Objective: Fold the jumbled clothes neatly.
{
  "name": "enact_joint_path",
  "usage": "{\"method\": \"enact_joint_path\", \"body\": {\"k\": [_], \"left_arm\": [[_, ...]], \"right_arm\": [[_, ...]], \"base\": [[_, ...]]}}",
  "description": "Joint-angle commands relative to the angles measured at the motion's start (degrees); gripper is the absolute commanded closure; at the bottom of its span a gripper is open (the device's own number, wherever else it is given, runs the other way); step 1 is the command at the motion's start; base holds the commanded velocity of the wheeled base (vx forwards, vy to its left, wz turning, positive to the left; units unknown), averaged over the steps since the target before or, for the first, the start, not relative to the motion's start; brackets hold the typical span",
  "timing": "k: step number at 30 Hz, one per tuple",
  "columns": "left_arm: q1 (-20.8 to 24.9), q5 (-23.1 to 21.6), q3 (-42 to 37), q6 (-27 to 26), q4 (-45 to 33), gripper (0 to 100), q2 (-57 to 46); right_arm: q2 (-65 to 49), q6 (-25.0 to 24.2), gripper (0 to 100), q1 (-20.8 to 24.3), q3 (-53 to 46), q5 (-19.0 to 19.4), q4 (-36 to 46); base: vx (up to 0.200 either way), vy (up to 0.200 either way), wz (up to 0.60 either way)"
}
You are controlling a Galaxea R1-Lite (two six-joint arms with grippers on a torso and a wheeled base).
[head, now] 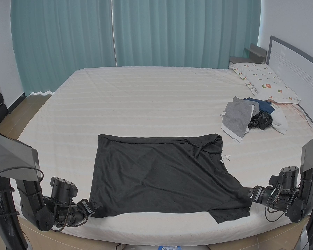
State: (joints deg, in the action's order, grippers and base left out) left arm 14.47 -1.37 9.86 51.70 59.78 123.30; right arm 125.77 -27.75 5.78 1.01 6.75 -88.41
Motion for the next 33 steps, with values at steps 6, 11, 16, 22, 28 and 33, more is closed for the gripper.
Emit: {"method": "enact_joint_path", "body": {"k": [6, 11, 16, 22, 28, 33], "left_arm": [[1.26, 0.13, 1.04, 1.56, -0.02, 0, 0.28], [0.91, 0.31, 0.77, 1.47, 0.07, 0, 0.01], [0.65, 1.19, 0.68, 1.74, 0.69, 0, -0.34], [0.38, 1.19, -0.99, 1.74, 4.9, 0, -0.34], [-0.14, 1.37, -0.72, 1.74, 6.22, 0, 0.1], [0.03, 1.72, -0.46, 1.65, 6.49, 0, 0.54]], "right_arm": [[0.18, -0.38, 0, 0.46, -1.01, -0.07, -0.01], [-0.35, 0.59, 0, 0.46, -1.01, -0.16, -0.01], [0.62, 1.29, 0, 0.46, -1.01, -0.16, 0.69], [1.06, 1.47, 0, 0.64, -1.01, -0.25, 1.83], [1.76, 0.68, 0, 1.87, -1.01, -0.25, 1.75], [1.85, 0.68, 0, 2.22, -1.01, -0.34, 1.66]], "base": [[0.0, 0.0, 0.0], [0.0, 0.0, 0.0], [0.0, 0.0, 0.0], [0.0, 0.0, 0.0], [0.0, 0.0, 0.0], [0.0, 0.0, 0.0]]}}
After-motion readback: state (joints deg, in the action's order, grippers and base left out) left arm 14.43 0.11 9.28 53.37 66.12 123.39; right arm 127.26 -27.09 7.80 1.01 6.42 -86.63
